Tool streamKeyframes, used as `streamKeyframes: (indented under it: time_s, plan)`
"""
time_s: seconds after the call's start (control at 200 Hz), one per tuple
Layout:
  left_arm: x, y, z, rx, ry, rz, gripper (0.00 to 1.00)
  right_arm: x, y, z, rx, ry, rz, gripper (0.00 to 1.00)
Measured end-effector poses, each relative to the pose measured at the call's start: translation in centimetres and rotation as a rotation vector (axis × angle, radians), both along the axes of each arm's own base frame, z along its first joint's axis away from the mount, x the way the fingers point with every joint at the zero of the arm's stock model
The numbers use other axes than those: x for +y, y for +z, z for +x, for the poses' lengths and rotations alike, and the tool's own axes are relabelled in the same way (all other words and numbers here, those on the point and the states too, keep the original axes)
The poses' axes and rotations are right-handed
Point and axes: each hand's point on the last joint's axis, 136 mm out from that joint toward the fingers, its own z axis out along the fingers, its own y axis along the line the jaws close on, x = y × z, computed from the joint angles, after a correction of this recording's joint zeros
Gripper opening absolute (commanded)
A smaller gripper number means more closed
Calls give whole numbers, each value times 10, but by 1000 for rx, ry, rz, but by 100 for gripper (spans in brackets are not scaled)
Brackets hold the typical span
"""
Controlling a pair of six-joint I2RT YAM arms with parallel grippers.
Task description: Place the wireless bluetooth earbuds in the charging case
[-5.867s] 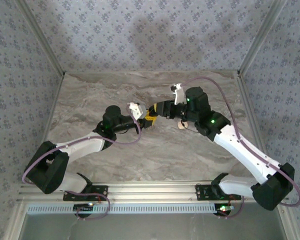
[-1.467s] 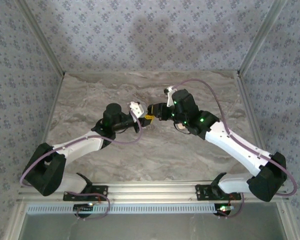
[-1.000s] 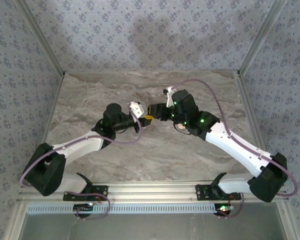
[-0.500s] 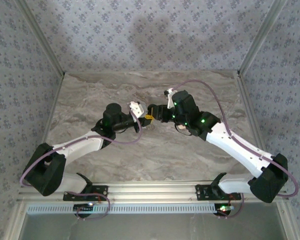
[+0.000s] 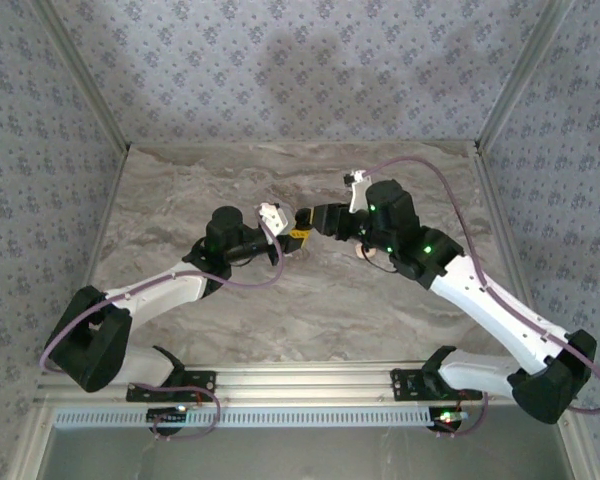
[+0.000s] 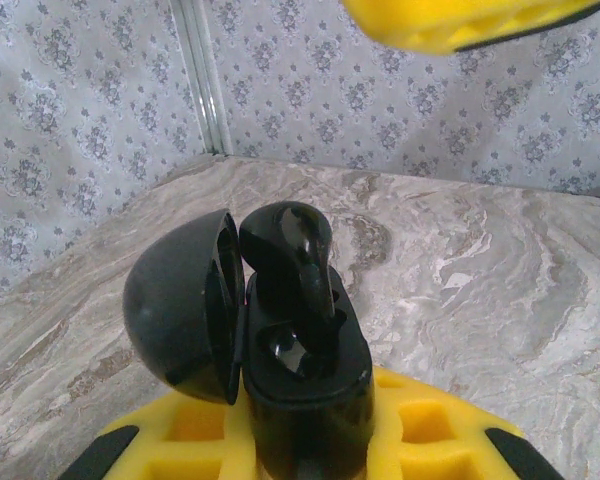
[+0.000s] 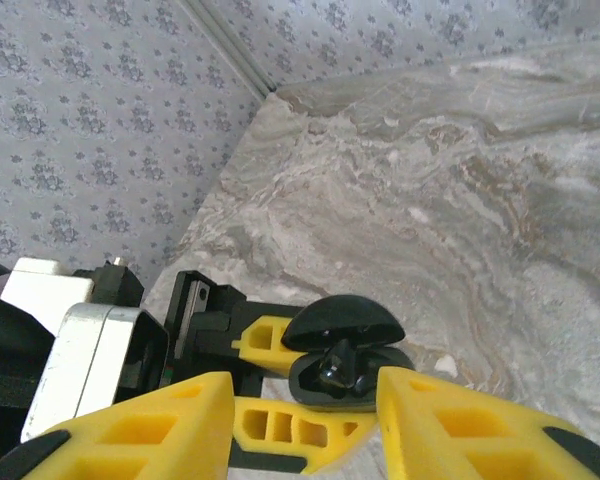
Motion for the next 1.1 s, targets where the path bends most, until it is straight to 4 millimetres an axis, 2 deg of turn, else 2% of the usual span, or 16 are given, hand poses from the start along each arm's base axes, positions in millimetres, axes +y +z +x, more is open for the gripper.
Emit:
streamKeyframes:
  time_s: [0.125,0.385,0.69,0.824,1.099]
  plan:
    - [1,4,-1,-8,0,-6,15,-1,-6,7,17,0,-3,36]
    - [1,7,-3,-12,-5,-10,14,12,-31,19,82,40,-29,33]
    - [1,6,-3,-14,-8,-8,15,18,-12,26,52,68,1,32]
    - [1,6,-3,-14,-8,-8,14,20,-14,26,61,75,0,32]
    - [1,6,-3,-14,-8,-8,15,20,-17,26,70,76,-6,23]
